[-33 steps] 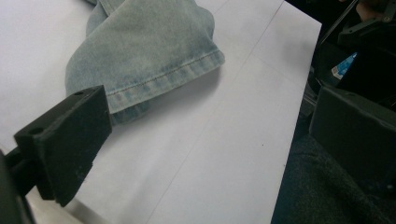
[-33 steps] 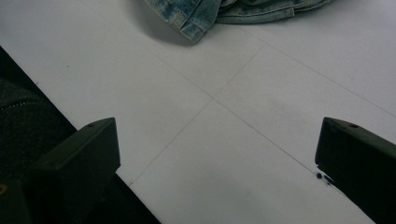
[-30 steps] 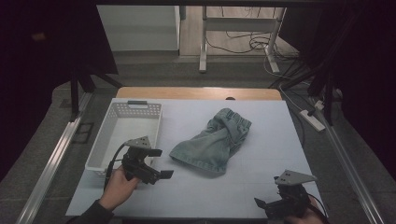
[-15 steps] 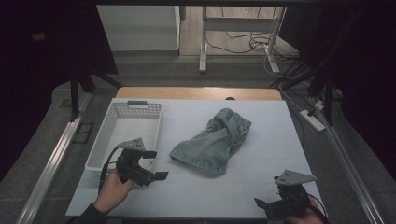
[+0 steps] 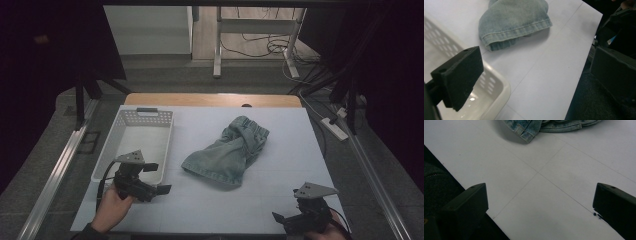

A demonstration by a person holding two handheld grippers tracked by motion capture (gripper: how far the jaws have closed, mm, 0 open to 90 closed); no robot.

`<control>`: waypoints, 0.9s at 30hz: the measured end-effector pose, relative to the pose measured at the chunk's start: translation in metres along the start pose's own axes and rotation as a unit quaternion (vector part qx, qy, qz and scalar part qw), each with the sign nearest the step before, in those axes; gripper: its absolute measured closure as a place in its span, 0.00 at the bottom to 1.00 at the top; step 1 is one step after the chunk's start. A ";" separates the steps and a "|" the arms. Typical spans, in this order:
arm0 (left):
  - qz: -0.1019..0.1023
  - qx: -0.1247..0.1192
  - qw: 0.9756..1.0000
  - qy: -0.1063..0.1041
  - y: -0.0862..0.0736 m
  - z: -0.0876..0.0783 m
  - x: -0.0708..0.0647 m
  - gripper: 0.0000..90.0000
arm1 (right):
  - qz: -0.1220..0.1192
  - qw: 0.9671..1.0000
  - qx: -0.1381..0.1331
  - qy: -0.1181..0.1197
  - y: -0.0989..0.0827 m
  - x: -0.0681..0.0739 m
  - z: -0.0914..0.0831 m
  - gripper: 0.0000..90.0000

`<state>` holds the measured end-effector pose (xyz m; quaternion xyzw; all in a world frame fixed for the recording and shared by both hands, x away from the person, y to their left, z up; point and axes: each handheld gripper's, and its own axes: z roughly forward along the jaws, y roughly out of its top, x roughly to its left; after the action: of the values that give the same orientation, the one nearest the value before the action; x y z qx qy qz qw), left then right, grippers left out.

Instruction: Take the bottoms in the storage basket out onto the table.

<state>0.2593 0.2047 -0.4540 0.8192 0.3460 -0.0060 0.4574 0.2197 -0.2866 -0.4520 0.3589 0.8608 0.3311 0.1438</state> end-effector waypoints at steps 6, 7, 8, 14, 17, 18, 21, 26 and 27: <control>-0.003 -0.001 1.000 0.009 -0.005 -0.005 0.000 0.00 | 0.000 1.000 0.000 -0.001 0.000 0.000 0.000 0.00; -0.003 -0.001 1.000 0.012 -0.006 -0.006 0.000 0.00 | 0.000 1.000 0.000 -0.001 0.000 0.000 0.000 0.00; -0.003 -0.001 1.000 0.013 -0.007 -0.007 0.000 0.00 | 0.000 1.000 0.000 -0.001 0.000 0.000 0.000 0.00; -0.006 0.000 1.000 0.018 -0.010 -0.009 0.001 0.00 | -0.001 1.000 0.000 -0.001 0.000 0.000 0.000 0.00; -0.007 0.001 1.000 0.021 -0.013 -0.011 0.001 0.00 | 0.000 1.000 0.000 -0.001 0.000 0.000 0.000 0.00; -0.008 0.000 1.000 0.022 -0.014 -0.012 0.001 0.00 | 0.001 1.000 0.000 -0.001 0.000 0.000 0.000 0.00; -0.008 0.000 1.000 0.025 -0.016 -0.014 0.000 0.00 | 0.000 1.000 0.000 -0.001 0.000 0.000 0.000 0.00; -0.011 -0.001 0.999 0.030 -0.021 -0.019 0.000 0.00 | -0.001 1.000 0.002 -0.002 0.000 0.000 0.000 0.00; -0.013 -0.002 0.999 0.031 -0.022 -0.020 0.000 0.00 | -0.001 1.000 0.001 -0.001 0.000 0.000 0.000 0.00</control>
<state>0.2403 0.2269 -0.4591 0.8135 0.3706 0.0147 0.4479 0.2195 -0.2863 -0.4520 0.3582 0.8614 0.3296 0.1451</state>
